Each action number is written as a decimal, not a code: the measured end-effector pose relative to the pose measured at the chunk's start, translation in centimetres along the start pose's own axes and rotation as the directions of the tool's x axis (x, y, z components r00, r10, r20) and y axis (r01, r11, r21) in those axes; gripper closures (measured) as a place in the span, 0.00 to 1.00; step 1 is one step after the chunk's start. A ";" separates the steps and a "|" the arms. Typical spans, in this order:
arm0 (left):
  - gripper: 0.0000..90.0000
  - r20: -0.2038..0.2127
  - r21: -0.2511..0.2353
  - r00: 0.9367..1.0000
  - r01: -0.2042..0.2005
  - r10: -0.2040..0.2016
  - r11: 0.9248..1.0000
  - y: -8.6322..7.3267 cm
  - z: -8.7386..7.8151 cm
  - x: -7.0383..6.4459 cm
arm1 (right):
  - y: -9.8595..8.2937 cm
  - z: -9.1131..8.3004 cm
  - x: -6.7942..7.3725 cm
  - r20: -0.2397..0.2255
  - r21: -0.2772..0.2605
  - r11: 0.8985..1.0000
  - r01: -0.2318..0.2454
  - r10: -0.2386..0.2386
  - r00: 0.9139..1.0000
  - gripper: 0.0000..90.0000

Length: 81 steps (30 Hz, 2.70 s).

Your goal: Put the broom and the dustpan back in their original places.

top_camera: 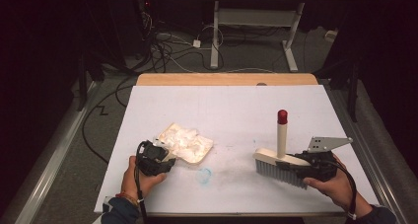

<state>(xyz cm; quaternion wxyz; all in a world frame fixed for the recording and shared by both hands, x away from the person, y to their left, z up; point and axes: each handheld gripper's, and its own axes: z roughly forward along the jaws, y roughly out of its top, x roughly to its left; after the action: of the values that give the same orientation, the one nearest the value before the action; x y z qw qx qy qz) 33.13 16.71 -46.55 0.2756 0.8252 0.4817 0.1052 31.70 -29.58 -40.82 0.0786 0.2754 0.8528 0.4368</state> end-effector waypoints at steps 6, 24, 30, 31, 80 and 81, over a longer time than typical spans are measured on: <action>0.70 -0.030 -0.019 0.999 0.045 -0.046 0.999 -0.3 -0.1 1.1 | 0.2 0.6 -0.9 -0.008 0.017 0.999 -0.042 0.042 0.999 0.75; 0.69 -0.077 -0.050 0.986 0.147 -0.151 0.988 0.1 0.8 1.9 | 0.5 1.8 -3.3 0.050 0.031 0.991 -0.132 0.130 0.990 0.75; 0.63 -0.073 -0.063 0.983 0.162 -0.167 0.985 0.1 0.8 1.4 | 0.4 1.7 -4.0 0.059 0.030 0.988 -0.150 0.148 0.987 0.74; 0.64 -0.073 -0.063 0.984 0.160 -0.164 0.985 0.1 0.8 1.3 | 0.5 1.7 -4.1 0.060 0.033 0.987 -0.155 0.152 0.986 0.73; 0.23 -0.158 -0.280 0.978 -0.177 0.136 0.944 -3.7 -3.7 -0.6 | 2.9 2.4 -9.6 0.301 -0.067 0.986 -0.151 0.164 0.939 0.65; 0.22 -0.163 -0.284 0.976 -0.184 0.142 0.941 -3.8 -3.7 -0.7 | 3.0 2.2 -9.1 0.315 -0.066 0.992 -0.108 0.124 0.941 0.64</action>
<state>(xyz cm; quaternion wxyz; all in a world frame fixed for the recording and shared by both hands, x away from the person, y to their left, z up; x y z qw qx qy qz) 28.39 18.89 -45.55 0.3524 0.8020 0.4083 0.2566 41.32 -31.54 -40.73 0.1960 0.3901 0.8004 0.4107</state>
